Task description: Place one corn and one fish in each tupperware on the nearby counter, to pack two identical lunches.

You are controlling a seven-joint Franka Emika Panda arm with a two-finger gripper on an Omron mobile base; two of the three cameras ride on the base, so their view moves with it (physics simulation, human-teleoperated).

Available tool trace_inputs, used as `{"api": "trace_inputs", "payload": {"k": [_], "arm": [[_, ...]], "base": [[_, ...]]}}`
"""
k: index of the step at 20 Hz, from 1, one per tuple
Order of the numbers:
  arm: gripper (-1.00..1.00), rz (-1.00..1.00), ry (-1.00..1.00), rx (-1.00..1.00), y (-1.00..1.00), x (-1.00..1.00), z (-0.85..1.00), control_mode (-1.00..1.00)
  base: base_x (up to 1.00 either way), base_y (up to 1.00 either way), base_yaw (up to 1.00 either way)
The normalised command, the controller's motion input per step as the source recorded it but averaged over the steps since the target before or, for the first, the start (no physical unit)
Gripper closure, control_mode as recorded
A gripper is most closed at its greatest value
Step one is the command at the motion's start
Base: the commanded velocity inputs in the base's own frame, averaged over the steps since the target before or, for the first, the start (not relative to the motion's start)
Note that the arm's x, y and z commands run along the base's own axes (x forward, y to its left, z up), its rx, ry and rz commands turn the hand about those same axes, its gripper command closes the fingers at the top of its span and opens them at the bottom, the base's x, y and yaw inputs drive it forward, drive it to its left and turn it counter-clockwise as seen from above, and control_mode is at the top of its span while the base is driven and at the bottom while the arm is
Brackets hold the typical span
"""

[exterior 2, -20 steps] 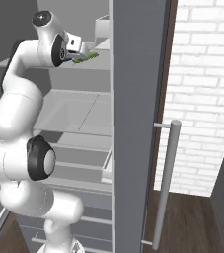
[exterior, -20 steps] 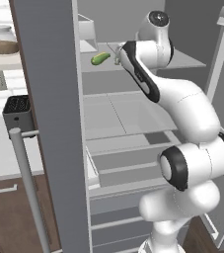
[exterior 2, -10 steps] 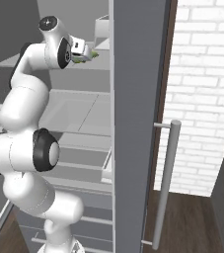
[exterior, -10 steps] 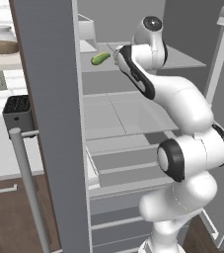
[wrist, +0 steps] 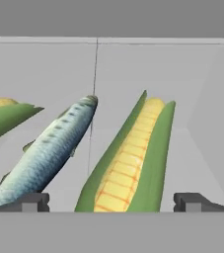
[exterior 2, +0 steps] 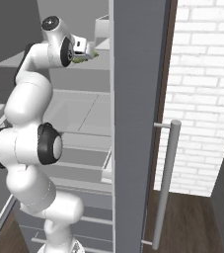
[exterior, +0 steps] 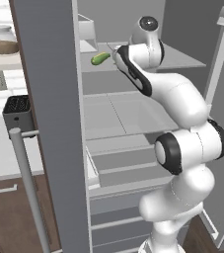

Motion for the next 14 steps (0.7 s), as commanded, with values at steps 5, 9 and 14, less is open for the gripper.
{"api": "trace_inputs", "payload": {"k": [5,9,14], "arm": [[-1.0,0.0,0.0,0.0,-0.11,0.03,-0.08,-1.0],[-1.0,0.0,0.0,0.0,-0.18,0.0,-0.08,-1.0],[-1.0,0.0,0.0,0.0,-0.11,0.0,-0.02,-1.0]], "base": [[0.0,0.0,0.0],[0.0,0.0,0.0],[0.0,0.0,0.0]]}}
